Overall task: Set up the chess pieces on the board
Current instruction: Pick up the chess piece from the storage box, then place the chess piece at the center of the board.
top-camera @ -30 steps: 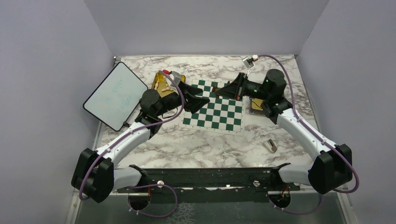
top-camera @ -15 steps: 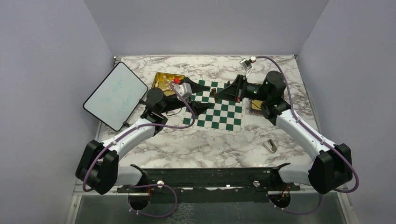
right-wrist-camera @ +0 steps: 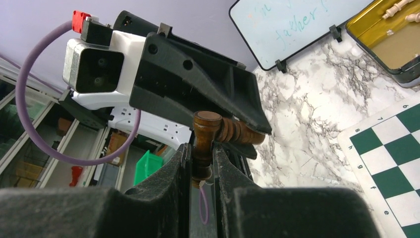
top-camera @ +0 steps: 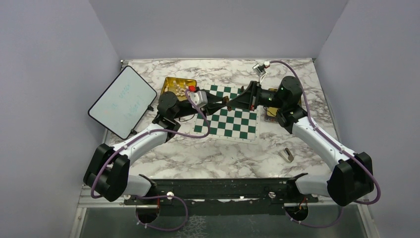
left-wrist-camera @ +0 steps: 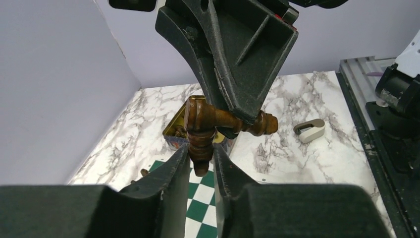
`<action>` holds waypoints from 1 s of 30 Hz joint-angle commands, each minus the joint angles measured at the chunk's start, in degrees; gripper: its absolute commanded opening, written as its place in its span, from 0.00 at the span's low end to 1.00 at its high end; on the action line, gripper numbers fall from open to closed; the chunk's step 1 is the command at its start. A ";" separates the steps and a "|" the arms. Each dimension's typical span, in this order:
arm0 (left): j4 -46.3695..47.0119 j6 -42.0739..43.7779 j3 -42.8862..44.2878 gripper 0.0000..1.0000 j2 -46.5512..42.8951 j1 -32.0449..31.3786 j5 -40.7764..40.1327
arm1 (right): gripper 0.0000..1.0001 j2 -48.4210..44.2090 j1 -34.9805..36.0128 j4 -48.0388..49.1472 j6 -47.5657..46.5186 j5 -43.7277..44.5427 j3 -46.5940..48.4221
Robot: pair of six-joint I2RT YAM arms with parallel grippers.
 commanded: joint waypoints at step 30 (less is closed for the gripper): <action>-24.70 -8.73 -5.70 0.00 -16.42 3.32 -25.14 | 0.15 12.92 5.78 -51.92 -35.00 31.84 5.79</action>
